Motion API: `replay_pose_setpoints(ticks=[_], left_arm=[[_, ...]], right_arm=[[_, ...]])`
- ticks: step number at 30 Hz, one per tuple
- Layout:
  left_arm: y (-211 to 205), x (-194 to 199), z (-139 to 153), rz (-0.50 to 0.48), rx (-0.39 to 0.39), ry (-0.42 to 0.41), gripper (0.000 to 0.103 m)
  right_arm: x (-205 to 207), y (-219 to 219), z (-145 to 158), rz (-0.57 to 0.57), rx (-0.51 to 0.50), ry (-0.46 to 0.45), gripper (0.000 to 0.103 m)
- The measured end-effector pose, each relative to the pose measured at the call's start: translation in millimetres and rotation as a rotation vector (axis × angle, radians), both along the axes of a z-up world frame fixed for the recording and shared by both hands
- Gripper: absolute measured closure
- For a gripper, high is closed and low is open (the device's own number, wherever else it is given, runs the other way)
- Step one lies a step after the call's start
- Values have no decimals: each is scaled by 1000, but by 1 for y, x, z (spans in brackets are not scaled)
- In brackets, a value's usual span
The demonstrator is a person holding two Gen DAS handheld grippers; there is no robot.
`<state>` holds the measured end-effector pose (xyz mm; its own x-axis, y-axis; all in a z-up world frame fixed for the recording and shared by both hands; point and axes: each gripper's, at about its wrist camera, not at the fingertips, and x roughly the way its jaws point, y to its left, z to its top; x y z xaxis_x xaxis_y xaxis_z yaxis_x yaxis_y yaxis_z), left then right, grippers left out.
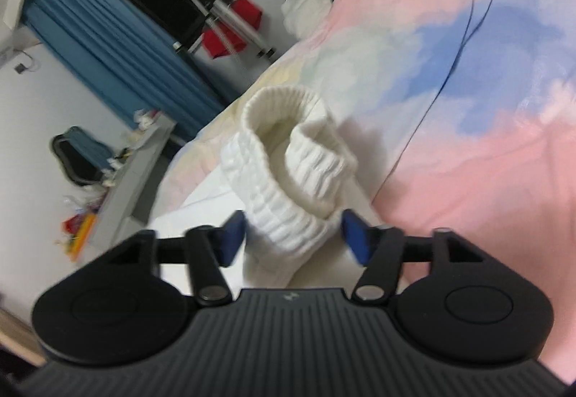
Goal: Fold clothes
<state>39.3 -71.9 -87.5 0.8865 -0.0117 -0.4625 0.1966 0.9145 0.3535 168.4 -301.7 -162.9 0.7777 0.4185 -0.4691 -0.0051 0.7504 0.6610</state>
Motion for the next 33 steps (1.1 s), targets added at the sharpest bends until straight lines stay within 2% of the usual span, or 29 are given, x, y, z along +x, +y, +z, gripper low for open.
replay_pose_setpoints(ticks=[1,2,5,6,11,13,15,18,20,22,23,25,28,30,33], left_arm=[[2,0,1,-6,-17,-4,86],[4,-2,6,-13,-42,-14,89],[8,-10,18,-34,-100,-36,91],[8,-10,19,-45,-112,-15,91],[13,-9,12,-77,-197,97,89],[20,-6,12,-75,-254,118,87],[28,-10,20,-77,-306,104,83],[43,-18,33,-104,-430,99,68],[53,-21,40,-99,-476,93,46],[64,-20,45,-75,-516,88,37],[73,-16,48,-44,-545,89,28],[90,-8,51,22,-601,91,19],[119,8,49,162,-652,115,12],[136,21,42,236,-686,157,10],[156,37,24,307,-760,238,10]], right_arm=[[-2,0,4,-6,-11,-25,60],[-5,0,9,-10,-5,-42,60],[-15,-3,20,-28,-11,-87,62],[-17,-3,20,-37,-25,-85,62],[-2,-8,-11,-59,-69,74,64],[0,-9,-15,-52,-66,88,64],[-4,-10,-12,-40,-38,71,61],[-9,-12,-7,-26,-2,47,55],[-12,-10,-4,-36,-22,39,48],[-13,-9,-2,-38,-39,34,27],[-11,-8,-2,-25,-35,39,23],[-5,-5,-6,9,-37,60,22],[7,6,-17,50,-74,103,21],[15,10,-26,57,-91,119,17],[28,10,-39,73,-28,126,11]])
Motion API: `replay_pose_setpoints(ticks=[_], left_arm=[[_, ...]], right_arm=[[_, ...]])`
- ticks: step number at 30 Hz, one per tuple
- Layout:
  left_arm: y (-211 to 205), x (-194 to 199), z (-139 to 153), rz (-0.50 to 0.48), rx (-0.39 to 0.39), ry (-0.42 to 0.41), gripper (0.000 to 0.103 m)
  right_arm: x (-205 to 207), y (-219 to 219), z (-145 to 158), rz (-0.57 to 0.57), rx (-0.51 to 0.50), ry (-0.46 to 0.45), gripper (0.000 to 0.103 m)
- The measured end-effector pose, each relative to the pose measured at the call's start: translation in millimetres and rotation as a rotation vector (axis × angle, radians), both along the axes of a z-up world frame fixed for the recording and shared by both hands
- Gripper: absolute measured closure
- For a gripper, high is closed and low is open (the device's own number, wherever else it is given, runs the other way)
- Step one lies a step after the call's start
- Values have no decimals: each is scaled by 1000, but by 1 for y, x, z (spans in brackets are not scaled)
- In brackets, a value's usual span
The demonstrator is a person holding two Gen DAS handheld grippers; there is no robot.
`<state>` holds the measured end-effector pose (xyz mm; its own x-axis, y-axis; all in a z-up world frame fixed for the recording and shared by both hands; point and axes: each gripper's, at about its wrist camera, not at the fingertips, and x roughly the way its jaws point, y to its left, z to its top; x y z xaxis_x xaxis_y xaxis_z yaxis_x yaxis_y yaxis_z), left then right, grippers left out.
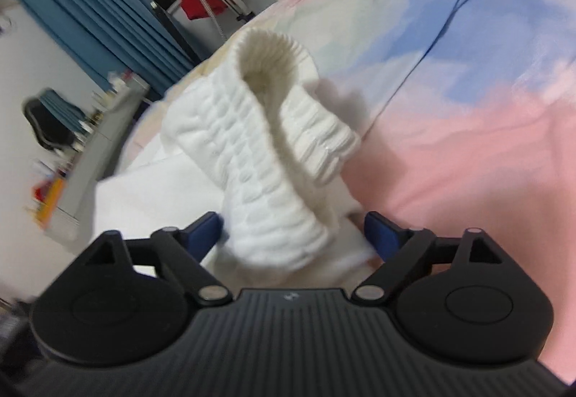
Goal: Fold clothes
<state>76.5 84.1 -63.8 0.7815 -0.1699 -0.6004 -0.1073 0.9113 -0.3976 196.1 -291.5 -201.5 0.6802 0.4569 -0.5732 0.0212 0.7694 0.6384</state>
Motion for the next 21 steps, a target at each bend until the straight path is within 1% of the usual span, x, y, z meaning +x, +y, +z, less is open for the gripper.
replay_pose_setpoints(ticks=[2,4,7,8,10,12,14,16,17,18,19,20,21], left_arm=[[9,8,-10,-7,-73,34,10],[14,11,-15,-11,-113,46,10],[19,11,-18,-15,-121,53,11],[19,11,-18,-16,-114,54,11],[19,11,-21,-20,-107,53,12],[18,10,-24,-29,-99,49,12],[11,8,-24,-35,-71,43,16],[3,4,-23,-34,-27,32,24],[-1,2,-22,-34,-4,27,29],[-4,-1,-21,-33,16,20,33],[-7,-3,-19,-34,27,12,41],[-10,-6,-18,-35,38,4,49],[-12,-9,-16,-35,47,-4,52]], right_arm=[[8,-2,-7,8,61,1,10],[8,-4,-4,17,112,-26,10],[-3,-5,12,50,191,-117,10],[-6,-4,16,58,201,-145,10],[-6,1,18,60,174,-157,10],[1,4,8,42,139,-100,10],[7,6,-2,22,102,-51,22],[7,7,-4,0,86,-37,35],[4,9,0,-3,74,-51,38],[1,10,4,-6,61,-65,45],[-2,12,9,-8,48,-82,52],[-6,14,14,-8,33,-106,55],[-11,17,20,-7,19,-130,59]])
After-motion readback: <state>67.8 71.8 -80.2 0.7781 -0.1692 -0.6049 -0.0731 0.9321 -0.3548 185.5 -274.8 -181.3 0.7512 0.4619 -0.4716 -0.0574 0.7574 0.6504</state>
